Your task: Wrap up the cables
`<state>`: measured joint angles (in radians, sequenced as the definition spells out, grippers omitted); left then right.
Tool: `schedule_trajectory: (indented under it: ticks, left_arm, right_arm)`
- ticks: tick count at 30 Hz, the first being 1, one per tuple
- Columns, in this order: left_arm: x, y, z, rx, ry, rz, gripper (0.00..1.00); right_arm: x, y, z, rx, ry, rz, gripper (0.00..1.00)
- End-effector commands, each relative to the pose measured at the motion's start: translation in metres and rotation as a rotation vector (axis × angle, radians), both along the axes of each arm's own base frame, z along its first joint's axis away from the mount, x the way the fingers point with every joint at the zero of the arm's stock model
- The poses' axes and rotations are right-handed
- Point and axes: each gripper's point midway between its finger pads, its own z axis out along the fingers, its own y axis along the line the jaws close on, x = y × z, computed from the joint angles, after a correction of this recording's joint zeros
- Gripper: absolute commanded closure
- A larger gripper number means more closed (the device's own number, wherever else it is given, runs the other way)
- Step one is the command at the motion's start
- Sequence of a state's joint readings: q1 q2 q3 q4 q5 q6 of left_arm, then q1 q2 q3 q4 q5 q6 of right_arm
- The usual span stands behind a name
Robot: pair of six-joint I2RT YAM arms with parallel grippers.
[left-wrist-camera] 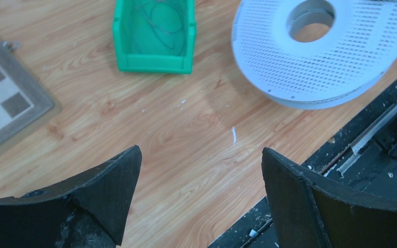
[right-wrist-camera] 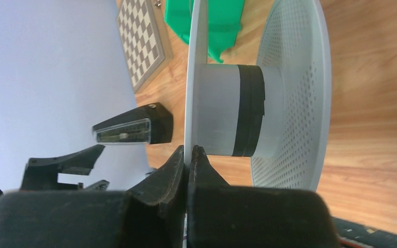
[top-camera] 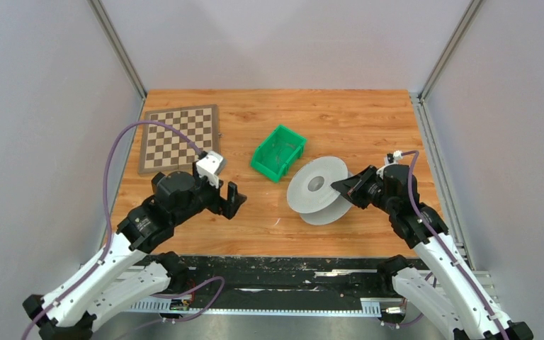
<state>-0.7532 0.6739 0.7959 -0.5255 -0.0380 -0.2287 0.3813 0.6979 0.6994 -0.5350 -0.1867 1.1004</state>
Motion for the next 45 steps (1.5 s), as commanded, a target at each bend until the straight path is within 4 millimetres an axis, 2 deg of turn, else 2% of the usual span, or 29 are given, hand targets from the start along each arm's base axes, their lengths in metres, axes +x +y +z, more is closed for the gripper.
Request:
schedule_trajectory:
  ticks: [1,2,3,4,5,6,13,17,28,35,37,39,40,41,42,44,45]
  left_arm:
    - [0.007,-0.015,0.036,0.046,-0.212,0.048,0.08]
    - [-0.001,-0.032,0.044,0.053,-0.285,-0.016,0.08]
    - [0.0,-0.032,0.042,0.088,-0.326,0.006,0.08]
    - [-0.009,-0.049,0.049,0.102,-0.399,-0.057,0.08]
    - [-0.009,-0.051,0.047,0.158,-0.451,-0.063,0.08]
    - [-0.019,-0.069,0.051,0.147,-0.489,-0.11,0.08]
    - [-0.04,-0.132,0.044,0.297,-0.681,-0.221,0.18]
    - [-0.046,-0.156,0.034,0.378,-0.733,-0.266,0.23]
    - [-0.046,-0.182,0.007,0.429,-0.744,-0.285,0.25]
    - [-0.048,-0.186,-0.009,0.432,-0.718,-0.299,0.33]
    - [-0.048,-0.187,-0.013,0.428,-0.709,-0.299,0.4]
    - [-0.048,-0.187,-0.016,0.421,-0.698,-0.293,0.54]
    - [-0.048,-0.187,-0.016,0.413,-0.692,-0.289,0.66]
    - [-0.048,-0.186,-0.018,0.41,-0.687,-0.288,0.71]
    - [-0.048,-0.186,-0.017,0.399,-0.677,-0.284,0.81]
    - [-0.047,-0.184,-0.017,0.387,-0.654,-0.275,0.94]
    - [-0.046,-0.184,-0.016,0.37,-0.635,-0.266,0.98]
  right_arm:
    - [-0.003,0.015,0.033,0.2,0.007,-0.017,1.0]
    - [-0.004,0.016,0.033,0.208,0.009,-0.015,1.0]
    - [-0.005,0.017,0.033,0.214,0.012,-0.012,1.0]
    - [-0.006,0.018,0.033,0.222,0.017,-0.008,1.0]
    - [-0.007,0.019,0.033,0.231,0.02,0.0,1.0]
    - [-0.008,0.02,0.035,0.242,0.014,0.008,1.0]
    - [-0.017,0.022,0.041,0.284,-0.011,0.035,1.0]
    - [-0.019,0.023,0.04,0.292,-0.012,0.04,1.0]
    - [-0.024,0.026,0.04,0.319,-0.011,0.067,1.0]
    - [-0.025,0.027,0.041,0.324,-0.012,0.075,1.0]
    - [-0.026,0.027,0.041,0.321,-0.016,0.08,1.0]
    - [-0.026,0.027,0.041,0.318,-0.02,0.08,1.0]
    - [-0.026,0.026,0.04,0.316,-0.021,0.079,1.0]
    - [-0.026,0.026,0.038,0.314,-0.021,0.078,1.0]
    - [-0.027,0.026,0.037,0.313,-0.021,0.077,1.0]
    - [-0.026,0.025,0.035,0.301,-0.028,0.075,1.0]
    - [-0.026,0.024,0.035,0.292,-0.039,0.078,1.0]
